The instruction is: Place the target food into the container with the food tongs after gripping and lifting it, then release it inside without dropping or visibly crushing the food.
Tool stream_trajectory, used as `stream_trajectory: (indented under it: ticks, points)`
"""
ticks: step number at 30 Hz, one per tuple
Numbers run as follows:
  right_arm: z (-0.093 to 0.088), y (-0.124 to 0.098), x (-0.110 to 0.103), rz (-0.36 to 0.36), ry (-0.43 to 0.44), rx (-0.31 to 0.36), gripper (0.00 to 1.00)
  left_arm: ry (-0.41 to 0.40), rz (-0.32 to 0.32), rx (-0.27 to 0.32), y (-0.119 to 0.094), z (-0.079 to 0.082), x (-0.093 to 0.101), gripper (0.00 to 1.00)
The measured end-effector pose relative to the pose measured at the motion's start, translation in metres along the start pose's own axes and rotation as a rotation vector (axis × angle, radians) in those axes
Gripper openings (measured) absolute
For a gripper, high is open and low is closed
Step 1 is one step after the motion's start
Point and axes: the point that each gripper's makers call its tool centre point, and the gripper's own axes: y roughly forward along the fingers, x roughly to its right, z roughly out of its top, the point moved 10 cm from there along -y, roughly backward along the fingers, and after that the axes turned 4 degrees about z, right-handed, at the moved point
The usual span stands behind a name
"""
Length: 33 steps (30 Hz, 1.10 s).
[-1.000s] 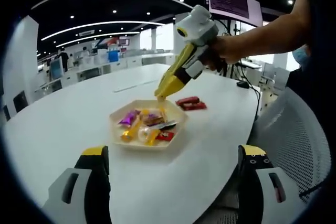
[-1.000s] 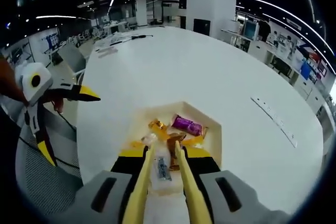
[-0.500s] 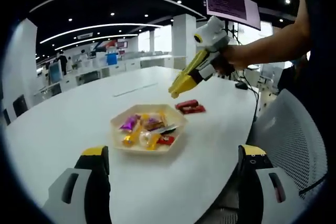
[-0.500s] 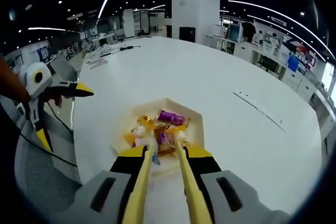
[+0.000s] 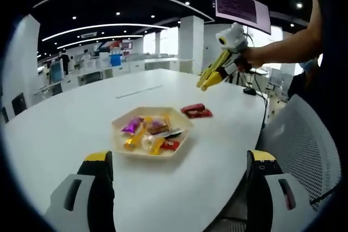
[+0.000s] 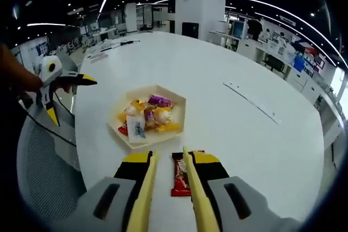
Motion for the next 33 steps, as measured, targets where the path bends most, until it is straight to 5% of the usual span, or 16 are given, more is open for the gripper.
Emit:
stream_trajectory:
  ticks: [25, 33]
  points:
    - [-0.051, -0.045, 0.013, -0.132, 0.092, 0.068, 0.27, -0.029, 0.028, -0.005, 0.001, -0.001, -0.004, 0.99]
    - [-0.069, -0.054, 0.002, -0.159, 0.116, 0.1, 0.27, -0.032, 0.034, 0.0, 0.001, -0.001, -0.005, 0.99]
